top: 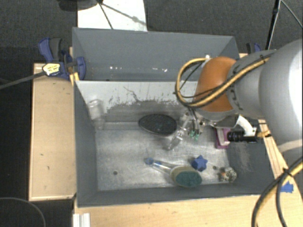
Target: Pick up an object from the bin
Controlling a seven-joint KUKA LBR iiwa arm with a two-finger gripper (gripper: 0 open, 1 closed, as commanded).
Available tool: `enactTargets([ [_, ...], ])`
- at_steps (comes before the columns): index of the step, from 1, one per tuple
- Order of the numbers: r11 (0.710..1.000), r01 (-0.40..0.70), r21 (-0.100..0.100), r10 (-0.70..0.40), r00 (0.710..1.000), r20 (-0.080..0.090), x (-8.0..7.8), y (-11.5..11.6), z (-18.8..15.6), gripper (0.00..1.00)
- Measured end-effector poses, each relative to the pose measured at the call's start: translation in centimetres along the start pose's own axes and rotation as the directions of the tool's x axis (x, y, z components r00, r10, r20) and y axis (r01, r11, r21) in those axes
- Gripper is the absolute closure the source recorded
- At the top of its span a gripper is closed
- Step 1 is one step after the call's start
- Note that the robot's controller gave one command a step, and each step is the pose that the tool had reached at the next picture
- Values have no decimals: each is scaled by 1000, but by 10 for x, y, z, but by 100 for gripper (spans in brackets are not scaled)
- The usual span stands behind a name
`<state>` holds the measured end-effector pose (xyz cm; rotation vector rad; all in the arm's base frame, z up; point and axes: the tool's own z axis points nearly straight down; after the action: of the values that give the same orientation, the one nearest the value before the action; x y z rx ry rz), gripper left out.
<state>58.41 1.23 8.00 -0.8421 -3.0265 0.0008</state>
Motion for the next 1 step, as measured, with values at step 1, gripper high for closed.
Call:
enactTargets([
  [1, 997, -73, 0, 73, 997, 6, 8, 18, 6, 0],
])
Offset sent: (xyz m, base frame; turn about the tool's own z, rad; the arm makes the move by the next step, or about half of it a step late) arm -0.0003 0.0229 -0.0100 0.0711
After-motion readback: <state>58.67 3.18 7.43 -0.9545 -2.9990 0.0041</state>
